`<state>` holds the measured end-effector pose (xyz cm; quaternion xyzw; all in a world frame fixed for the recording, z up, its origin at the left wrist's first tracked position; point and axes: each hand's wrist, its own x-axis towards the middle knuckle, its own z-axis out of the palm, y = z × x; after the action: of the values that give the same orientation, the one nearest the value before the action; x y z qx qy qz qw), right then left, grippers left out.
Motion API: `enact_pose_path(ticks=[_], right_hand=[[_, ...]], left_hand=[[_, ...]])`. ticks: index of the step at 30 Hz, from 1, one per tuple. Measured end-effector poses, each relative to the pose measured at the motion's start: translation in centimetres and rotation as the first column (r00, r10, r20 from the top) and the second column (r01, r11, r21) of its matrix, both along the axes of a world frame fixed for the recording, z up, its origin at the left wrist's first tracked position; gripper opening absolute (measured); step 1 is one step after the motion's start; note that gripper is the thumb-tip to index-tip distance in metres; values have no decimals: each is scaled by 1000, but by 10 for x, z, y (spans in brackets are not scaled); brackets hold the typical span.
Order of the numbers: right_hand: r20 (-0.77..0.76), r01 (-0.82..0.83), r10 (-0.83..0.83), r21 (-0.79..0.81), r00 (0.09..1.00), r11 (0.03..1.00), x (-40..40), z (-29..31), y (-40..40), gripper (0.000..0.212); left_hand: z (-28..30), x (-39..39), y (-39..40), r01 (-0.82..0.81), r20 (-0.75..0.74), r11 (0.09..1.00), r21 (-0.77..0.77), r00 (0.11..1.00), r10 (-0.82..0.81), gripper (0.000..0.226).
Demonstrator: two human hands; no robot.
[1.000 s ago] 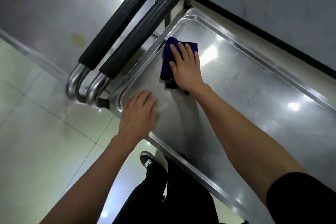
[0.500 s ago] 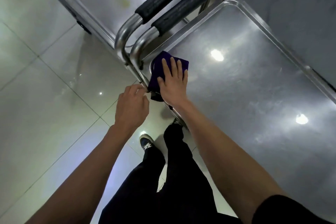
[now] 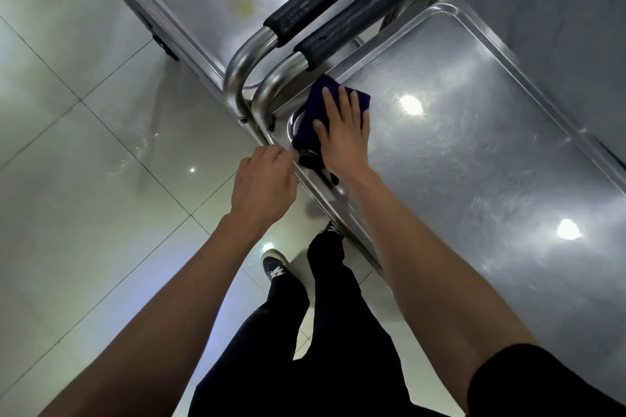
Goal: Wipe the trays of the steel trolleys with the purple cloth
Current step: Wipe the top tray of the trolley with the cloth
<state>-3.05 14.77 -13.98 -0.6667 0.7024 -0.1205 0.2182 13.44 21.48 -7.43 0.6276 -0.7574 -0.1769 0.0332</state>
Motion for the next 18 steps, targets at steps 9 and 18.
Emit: enact_pose_path(ticks=[9, 18], right_hand=[[-19, 97, -97, -4, 995, 995, -84, 7, -65, 56], [-20, 268, -268, -7, 963, 964, -186, 2, -153, 57]], left_hand=[[-5, -63, -59, 141, 48, 988, 70, 988, -145, 35], [-3, -128, -111, 212, 7, 971, 108, 977, -214, 32]])
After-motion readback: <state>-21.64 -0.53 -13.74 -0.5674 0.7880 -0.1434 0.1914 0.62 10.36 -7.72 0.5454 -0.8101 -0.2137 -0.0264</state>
